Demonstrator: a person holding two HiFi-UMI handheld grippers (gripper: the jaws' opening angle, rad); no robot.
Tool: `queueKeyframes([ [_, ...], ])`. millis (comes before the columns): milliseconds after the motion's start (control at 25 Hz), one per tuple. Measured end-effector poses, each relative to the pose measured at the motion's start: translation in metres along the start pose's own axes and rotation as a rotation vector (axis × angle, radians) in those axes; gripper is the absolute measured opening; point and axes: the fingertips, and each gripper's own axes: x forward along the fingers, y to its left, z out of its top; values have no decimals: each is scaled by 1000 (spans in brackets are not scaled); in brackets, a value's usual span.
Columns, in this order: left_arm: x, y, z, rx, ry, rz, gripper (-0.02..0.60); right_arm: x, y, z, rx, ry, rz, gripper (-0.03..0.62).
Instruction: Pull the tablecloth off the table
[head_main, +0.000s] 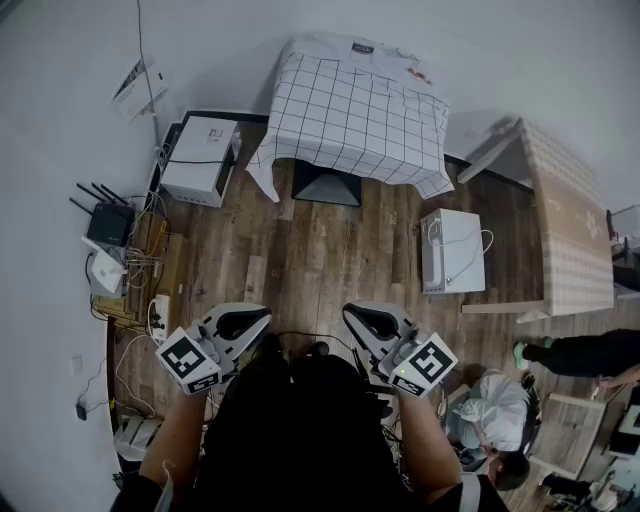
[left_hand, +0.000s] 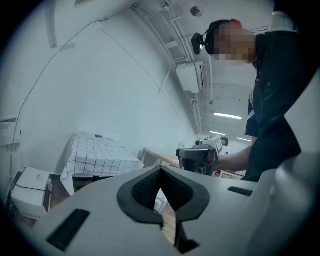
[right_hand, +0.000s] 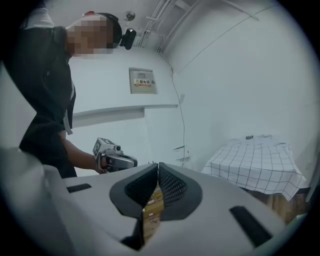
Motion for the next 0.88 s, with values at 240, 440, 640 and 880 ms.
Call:
queueKeyframes([
  [240, 2, -26, 1, -7, 15, -36, 3, 5, 23, 11, -27, -12, 59, 20],
  [440, 37, -64, 5, 30, 39, -110, 3, -30, 19, 22, -63, -55, 47, 20],
  [640, 78, -83, -13, 17, 95, -147, 3, -83, 12, -2, -50, -48, 4, 20],
  [880, 123, -114, -25, 40, 161, -183, 3, -136, 2, -11, -53, -123, -39, 21],
])
